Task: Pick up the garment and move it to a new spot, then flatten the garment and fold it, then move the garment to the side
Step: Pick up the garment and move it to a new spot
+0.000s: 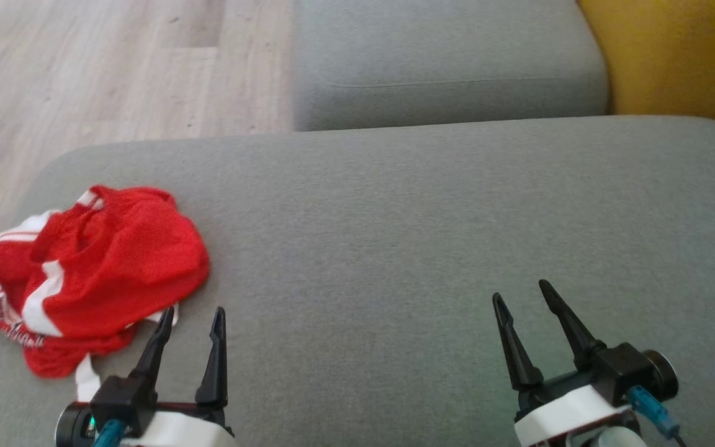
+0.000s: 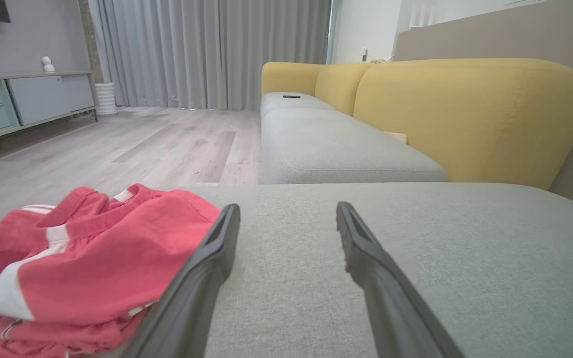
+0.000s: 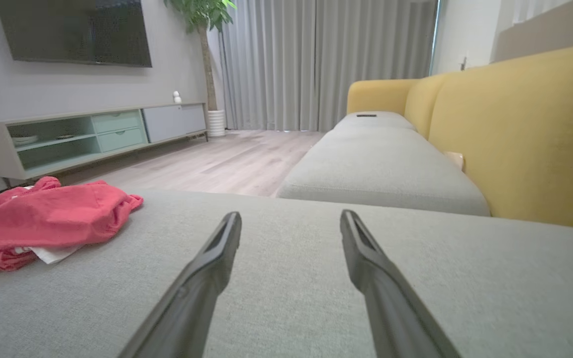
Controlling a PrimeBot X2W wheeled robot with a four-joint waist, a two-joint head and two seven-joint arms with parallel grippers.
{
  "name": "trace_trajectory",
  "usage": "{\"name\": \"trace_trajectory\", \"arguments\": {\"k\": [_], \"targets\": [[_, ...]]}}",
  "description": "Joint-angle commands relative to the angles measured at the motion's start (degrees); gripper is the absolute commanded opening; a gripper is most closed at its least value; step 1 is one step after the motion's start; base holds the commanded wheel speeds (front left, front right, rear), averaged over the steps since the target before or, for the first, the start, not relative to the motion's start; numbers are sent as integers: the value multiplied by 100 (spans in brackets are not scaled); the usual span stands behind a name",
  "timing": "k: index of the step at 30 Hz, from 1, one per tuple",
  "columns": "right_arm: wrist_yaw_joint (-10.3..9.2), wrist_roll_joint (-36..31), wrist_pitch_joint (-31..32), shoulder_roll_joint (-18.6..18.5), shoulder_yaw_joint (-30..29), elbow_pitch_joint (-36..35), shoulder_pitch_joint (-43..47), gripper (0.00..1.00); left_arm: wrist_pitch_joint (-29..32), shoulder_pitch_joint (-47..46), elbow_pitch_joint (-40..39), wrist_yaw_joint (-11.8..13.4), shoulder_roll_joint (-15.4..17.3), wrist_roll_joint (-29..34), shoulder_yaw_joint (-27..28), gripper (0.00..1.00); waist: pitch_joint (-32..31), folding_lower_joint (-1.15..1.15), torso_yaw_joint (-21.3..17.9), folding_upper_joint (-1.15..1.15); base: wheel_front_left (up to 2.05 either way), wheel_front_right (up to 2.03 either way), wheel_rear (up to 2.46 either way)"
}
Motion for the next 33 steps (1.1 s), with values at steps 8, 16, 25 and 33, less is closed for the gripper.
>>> {"name": "trace_trajectory", "arguments": {"k": [8, 16, 25, 33], "targets": [[44, -42, -62, 23, 81, -227, -145, 100, -70, -278, -150, 64, 40, 80, 245, 100, 64, 0, 914, 0, 0, 0, 0], [44, -14, -62, 38, 22, -269, -148, 100, -70, -197, -154, 52, 40, 97, 380, 100, 89, 0, 1533, 0, 0, 0, 0], [44, -66, -62, 45, -15, -276, -80, 100, -70, -155, -173, 81, 40, 89, 478, 100, 194, 0, 2148, 0, 0, 0, 0], [44, -147, -62, -46, -5, -302, -171, 100, -70, -452, -423, 67, 69, 240, 712, 100, 618, 0, 2086, 0, 0, 0, 0]]}}
